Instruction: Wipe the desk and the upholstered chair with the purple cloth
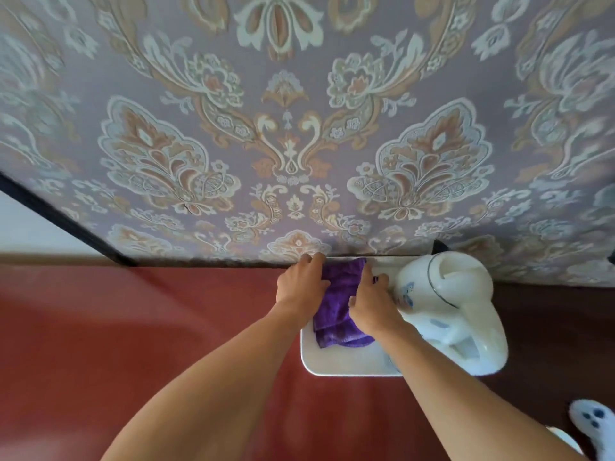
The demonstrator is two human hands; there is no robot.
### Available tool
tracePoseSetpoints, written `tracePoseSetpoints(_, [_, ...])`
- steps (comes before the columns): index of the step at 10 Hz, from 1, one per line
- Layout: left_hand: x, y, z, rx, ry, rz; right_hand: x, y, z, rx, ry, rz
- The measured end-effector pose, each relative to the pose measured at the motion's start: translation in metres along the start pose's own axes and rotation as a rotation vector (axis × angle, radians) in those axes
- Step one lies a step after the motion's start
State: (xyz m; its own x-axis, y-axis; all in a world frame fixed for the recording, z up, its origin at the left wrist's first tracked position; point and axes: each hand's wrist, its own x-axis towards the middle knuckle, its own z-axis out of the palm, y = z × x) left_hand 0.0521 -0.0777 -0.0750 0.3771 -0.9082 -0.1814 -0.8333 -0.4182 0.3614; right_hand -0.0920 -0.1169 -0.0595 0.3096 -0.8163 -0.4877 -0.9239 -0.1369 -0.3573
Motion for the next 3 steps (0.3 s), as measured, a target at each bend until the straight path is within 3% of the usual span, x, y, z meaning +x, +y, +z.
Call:
tracePoseSetpoints(1, [-0.017, 0.014, -0.025, -0.161, -0.044, -0.048, -0.019, -0.005, -0.017, 0.043, -0.025, -0.048])
tracePoseSetpoints(2, [-0.030, 0.026, -0.080, -0.172, -0.036, -0.065, -0.037, -0.020, -0.051, 0.050, 0.004, -0.114])
tracePoseSetpoints(3, [-0.045, 0.035, -0.147, -0.153, 0.069, -0.004, -0.060, -0.044, -0.102, 0.074, 0.082, -0.195])
